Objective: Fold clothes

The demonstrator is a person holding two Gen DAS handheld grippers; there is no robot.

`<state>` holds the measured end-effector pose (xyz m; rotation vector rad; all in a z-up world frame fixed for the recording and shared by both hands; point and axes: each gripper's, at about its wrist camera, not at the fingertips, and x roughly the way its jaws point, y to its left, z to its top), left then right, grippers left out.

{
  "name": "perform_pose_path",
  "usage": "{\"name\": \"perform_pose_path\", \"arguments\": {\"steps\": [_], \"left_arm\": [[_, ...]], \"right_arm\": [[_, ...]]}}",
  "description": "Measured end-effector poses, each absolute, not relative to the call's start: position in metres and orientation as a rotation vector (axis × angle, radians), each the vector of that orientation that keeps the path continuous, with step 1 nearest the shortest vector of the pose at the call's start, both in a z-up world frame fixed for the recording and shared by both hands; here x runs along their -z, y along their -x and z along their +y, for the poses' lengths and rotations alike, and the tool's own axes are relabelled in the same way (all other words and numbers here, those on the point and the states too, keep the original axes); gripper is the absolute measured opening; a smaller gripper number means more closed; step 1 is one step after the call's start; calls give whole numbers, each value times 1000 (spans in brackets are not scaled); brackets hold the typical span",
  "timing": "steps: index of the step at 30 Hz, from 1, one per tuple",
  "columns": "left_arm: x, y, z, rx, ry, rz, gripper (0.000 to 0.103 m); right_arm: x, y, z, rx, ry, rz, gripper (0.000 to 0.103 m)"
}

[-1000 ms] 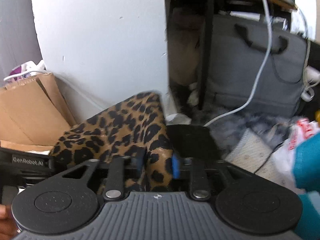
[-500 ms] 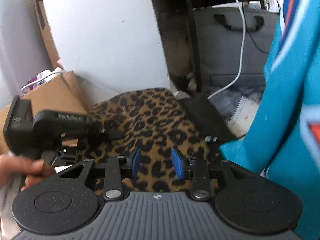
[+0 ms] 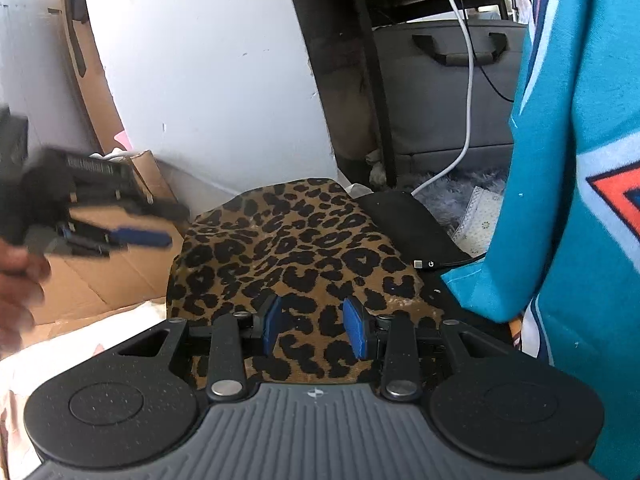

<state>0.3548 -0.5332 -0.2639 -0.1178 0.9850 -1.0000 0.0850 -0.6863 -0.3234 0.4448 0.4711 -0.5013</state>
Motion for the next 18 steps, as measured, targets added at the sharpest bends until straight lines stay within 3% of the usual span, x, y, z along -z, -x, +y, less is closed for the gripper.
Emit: {"name": "perform_pose_path", "arguments": {"steps": [7,13,18], "left_arm": [[273,-342,-566,1028,1,983,39],[311,-332,-578,979,-140,1020,9],[322,-336,-572,968,-164,1014,3]], "right_arm": [[328,-82,-683,433,-471,490,40],[340,-79,-685,474,-443,541,45],[347,-74,-692,488,-475,563,45]]}}
